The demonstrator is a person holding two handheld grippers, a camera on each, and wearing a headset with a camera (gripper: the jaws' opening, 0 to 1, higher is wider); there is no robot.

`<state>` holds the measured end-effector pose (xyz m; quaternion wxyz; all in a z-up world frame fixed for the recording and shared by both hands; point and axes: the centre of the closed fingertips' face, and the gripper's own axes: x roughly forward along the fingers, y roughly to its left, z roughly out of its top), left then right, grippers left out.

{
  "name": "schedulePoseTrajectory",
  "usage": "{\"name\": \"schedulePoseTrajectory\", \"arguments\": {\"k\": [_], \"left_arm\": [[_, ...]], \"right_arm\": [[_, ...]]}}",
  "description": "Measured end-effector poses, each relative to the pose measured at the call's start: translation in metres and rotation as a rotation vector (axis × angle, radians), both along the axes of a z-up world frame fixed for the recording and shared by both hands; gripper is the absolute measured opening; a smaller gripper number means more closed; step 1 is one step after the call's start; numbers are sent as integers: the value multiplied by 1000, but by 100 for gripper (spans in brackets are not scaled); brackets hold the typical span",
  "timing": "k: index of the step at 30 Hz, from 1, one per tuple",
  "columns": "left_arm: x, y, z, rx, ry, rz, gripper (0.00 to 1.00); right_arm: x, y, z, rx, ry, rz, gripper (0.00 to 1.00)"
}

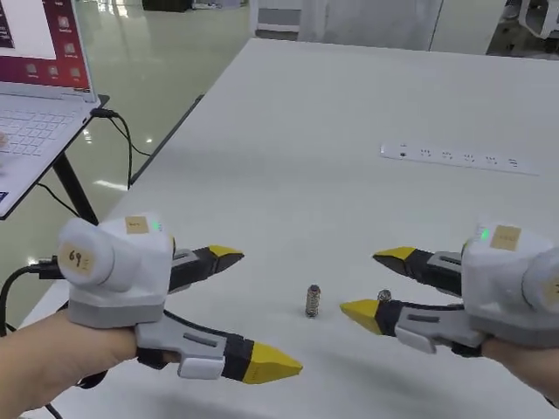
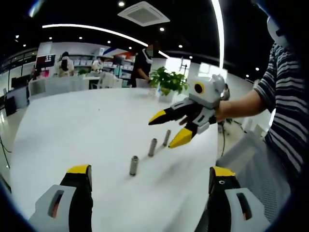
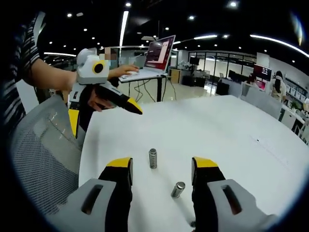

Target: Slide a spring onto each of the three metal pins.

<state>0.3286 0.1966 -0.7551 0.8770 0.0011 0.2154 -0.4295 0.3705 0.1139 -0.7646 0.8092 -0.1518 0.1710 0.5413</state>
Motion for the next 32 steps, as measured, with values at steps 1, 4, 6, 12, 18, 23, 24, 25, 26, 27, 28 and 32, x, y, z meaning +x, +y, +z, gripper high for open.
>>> {"name": "schedulePoseTrajectory", "arguments": {"k": [1, 4, 6, 12, 18, 23, 24, 25, 26, 27, 28, 32], "left_arm": [[1, 1, 1, -2, -2, 4, 98], [2, 3, 2, -5, -8, 16, 98], [3, 4, 3, -2, -10, 22, 98], [-1, -2, 2, 0, -17, 16, 98], [-2, 1, 3, 1, -22, 24, 98], [-1, 7, 4, 2, -26, 41, 98], [-2, 6, 4, 8, -23, 38, 98], [-3, 6, 4, 24, -26, 35, 98], [-3, 5, 5, 32, -35, 34, 98], [-4, 4, 6, 34, -38, 32, 98], [-4, 4, 6, 34, -39, 31, 98], [-4, 3, 8, 26, -38, 40, 98]], "right_arm": [[-2, -5, 0, 1, -6, -9, 51], [-7, -18, -1, 0, -12, -32, 57], [-9, -28, -3, -9, -19, -45, 59], [-9, -49, -5, 1, -13, -94, 66], [-12, -64, -5, 34, 8, -136, 75], [-17, -80, -11, 38, 32, -164, 83], [-18, -82, -13, 42, 44, -171, 86], [-19, -85, -15, 45, 55, -179, 89], [-19, -88, -17, 44, 59, -187, 92], [-19, -92, -19, 38, 64, -203, 93], [-20, -94, -20, 37, 63, -210, 94], [-18, -104, -21, 50, 76, -248, 99]]}}
